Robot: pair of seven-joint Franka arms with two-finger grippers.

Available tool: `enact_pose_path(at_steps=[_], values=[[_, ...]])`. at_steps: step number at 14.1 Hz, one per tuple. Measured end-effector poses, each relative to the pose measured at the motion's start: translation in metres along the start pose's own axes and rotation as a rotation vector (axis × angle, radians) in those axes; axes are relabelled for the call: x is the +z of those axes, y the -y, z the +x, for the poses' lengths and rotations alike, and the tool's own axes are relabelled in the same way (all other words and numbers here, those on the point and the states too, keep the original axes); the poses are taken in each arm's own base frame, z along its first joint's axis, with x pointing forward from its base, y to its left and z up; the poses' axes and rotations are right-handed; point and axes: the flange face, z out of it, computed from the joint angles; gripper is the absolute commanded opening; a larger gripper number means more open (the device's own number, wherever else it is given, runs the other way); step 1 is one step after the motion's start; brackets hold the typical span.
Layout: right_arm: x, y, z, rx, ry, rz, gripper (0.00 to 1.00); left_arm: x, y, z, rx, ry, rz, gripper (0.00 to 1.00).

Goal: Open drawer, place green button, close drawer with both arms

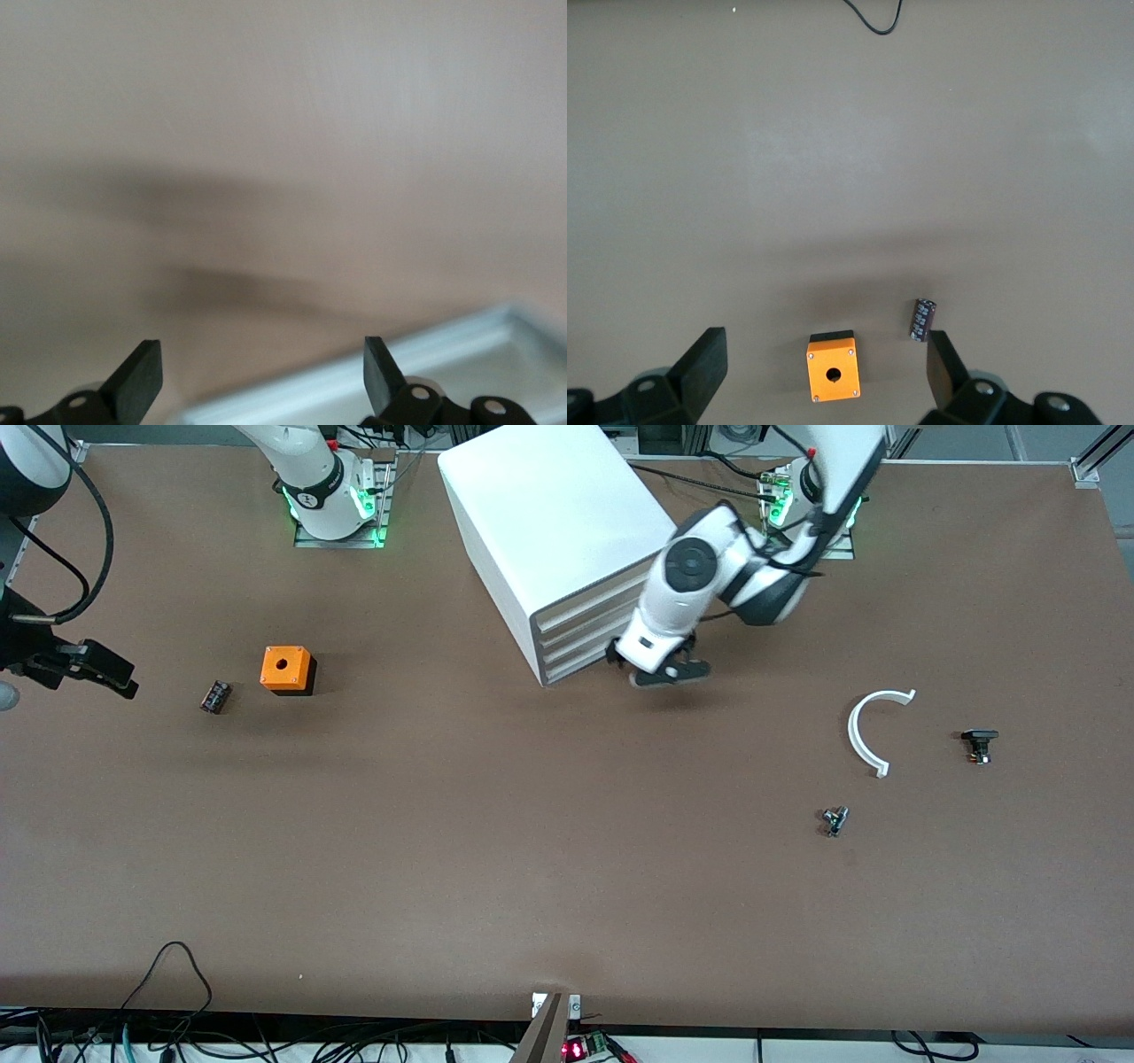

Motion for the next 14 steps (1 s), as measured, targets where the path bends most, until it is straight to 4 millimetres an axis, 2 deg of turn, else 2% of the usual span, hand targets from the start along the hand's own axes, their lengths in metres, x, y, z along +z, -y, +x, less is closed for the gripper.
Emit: enact_pose_path(at_steps=[2, 3, 4, 7, 10, 12, 14], values=[[0.000, -0.001, -0.002, 0.000, 0.003, 0.000, 1.00, -0.061, 0.041, 0.062, -0.116, -0.105, -0.058, 1.00], [0.001, -0.001, -0.003, 0.000, 0.006, 0.000, 1.00, -0.091, 0.061, 0.082, -0.137, -0.150, -0.074, 1.00], [0.001, -0.002, -0.004, 0.001, 0.012, 0.000, 1.00, -0.118, 0.080, 0.094, -0.122, -0.183, -0.070, 1.00], [0.002, -0.006, -0.021, -0.001, 0.034, 0.005, 1.00, -0.192, 0.127, 0.098, 0.028, -0.207, 0.001, 1.00], [0.002, -0.012, -0.044, -0.009, 0.078, 0.010, 1.00, -0.277, 0.186, 0.103, 0.159, -0.160, 0.062, 1.00], [-0.002, -0.014, -0.050, -0.010, 0.096, 0.011, 1.00, -0.329, 0.223, 0.108, 0.228, -0.140, 0.073, 1.00], [-0.001, -0.012, -0.050, -0.015, 0.096, 0.011, 1.00, -0.361, 0.251, 0.114, 0.244, -0.137, 0.071, 1.00]])
